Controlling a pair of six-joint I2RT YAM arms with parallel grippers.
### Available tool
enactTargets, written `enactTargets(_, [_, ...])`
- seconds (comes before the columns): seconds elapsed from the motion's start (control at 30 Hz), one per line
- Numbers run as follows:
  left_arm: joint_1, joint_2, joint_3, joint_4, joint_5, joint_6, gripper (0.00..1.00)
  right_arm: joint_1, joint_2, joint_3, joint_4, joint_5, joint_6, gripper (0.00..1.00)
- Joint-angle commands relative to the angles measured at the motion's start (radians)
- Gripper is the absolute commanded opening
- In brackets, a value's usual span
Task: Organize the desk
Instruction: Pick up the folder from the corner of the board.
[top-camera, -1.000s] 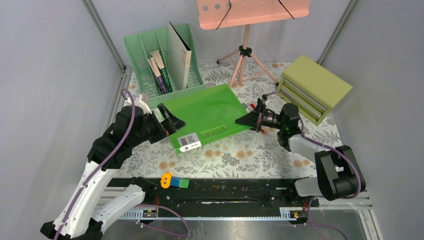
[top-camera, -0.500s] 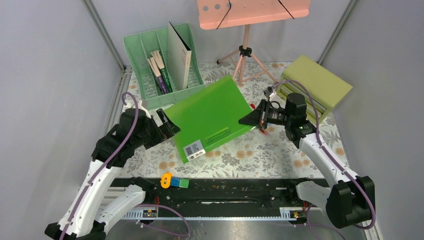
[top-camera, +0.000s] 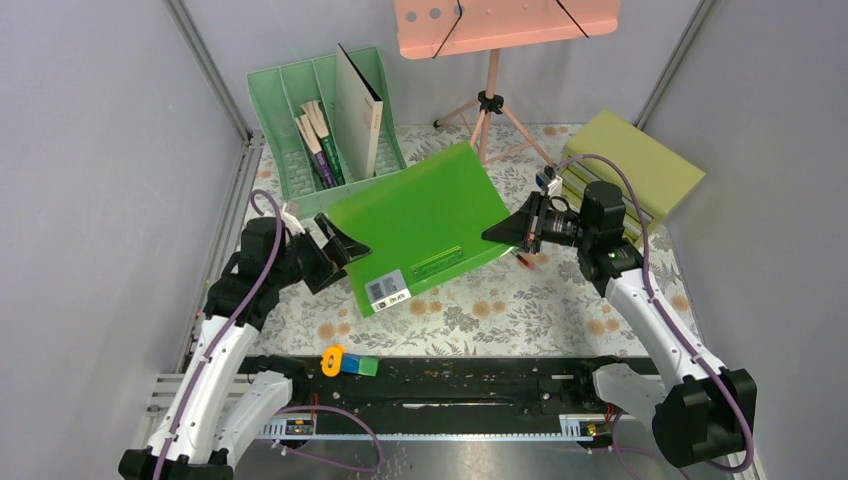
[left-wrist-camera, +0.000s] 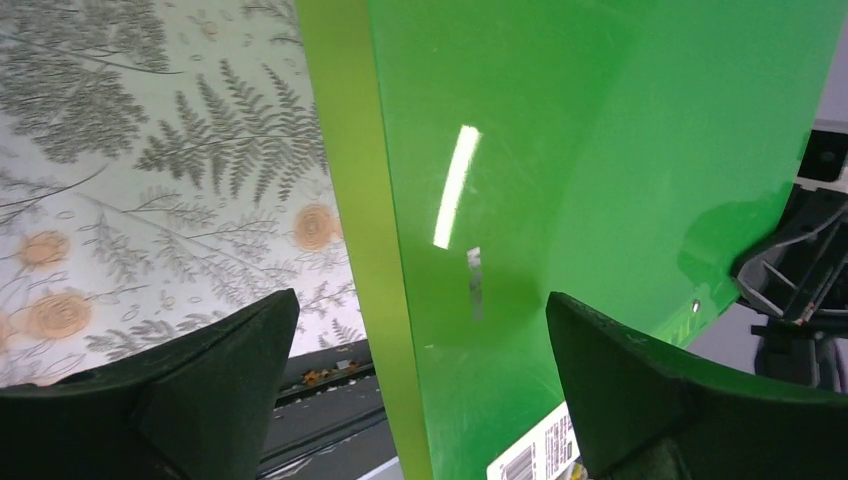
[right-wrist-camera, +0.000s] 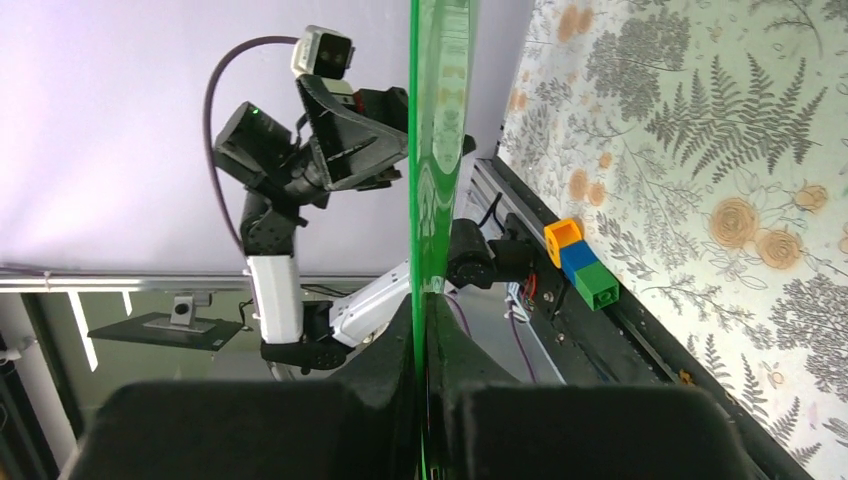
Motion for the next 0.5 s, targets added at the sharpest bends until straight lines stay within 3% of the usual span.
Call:
enactTargets(0.0, [0.006,-0.006,-0.03,0.184,0.121,-0.045,0.95,-0.004,-0.027,0.043,0.13,-0.032,0.101,0.0])
enactTargets(0.13, [0.006,-0.021,-0.06,0.298,0.19,-0.1,0.87,-0.006,-0.016,0.018,0.205,-0.036,0.152,0.0])
enactTargets(0.47, [0.006,-0.083,-0.021,0.513,0.303,-0.261,0.6,-0.005,-0.001,-0.027,0.175,-0.013,0.094,0.0])
